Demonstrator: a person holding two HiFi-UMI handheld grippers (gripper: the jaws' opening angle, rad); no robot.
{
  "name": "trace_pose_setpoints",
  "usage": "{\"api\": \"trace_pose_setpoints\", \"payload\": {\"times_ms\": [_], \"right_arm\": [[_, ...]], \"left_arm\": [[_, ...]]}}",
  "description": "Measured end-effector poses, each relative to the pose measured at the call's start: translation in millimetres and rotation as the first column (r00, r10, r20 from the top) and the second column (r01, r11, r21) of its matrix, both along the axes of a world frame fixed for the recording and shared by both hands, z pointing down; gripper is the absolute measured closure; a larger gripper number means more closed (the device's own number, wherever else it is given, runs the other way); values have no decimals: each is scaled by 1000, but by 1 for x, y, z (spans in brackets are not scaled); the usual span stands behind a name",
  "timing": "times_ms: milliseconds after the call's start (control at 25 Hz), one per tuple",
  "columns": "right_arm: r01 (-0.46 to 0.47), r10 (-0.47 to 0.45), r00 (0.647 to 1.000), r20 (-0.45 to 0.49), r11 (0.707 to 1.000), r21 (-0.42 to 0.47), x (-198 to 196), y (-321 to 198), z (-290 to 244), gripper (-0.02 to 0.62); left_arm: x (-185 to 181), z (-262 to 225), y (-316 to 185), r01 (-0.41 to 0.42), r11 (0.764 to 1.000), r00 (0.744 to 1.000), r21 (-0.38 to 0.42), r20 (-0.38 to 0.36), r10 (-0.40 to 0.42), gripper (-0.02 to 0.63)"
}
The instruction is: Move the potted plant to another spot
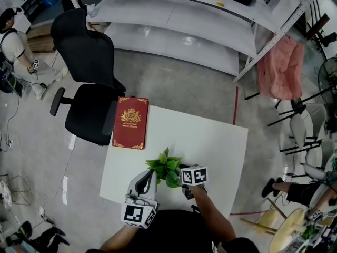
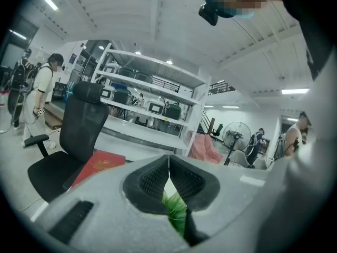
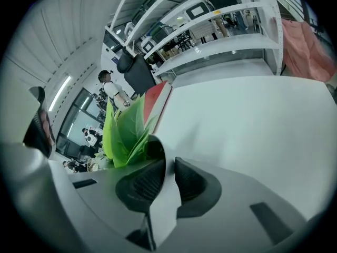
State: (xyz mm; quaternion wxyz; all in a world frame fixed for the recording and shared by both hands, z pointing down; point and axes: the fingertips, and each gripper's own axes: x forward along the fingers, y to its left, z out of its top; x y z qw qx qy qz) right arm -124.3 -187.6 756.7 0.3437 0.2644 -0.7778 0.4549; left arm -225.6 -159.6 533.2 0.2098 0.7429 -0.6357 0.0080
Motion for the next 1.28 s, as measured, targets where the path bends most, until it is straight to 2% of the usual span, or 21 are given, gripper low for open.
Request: {"api": "trace_pose_setpoints", "payload": {"times_ms": [320, 720, 1280], "right_arm": [[-68, 68, 998, 16, 998, 13, 11, 1, -2, 538], [-160, 159, 986, 47, 987, 11, 39, 2, -11, 540], [-328, 327, 943, 57, 944, 25, 113, 2, -22, 540]], "left_arm": [[5, -2, 7, -17, 1000, 1000, 10, 13, 17, 587], [29, -9, 17, -68, 997, 997, 27, 27, 68, 588], [81, -17, 25, -169, 984, 985, 54, 35, 167, 587]]}}
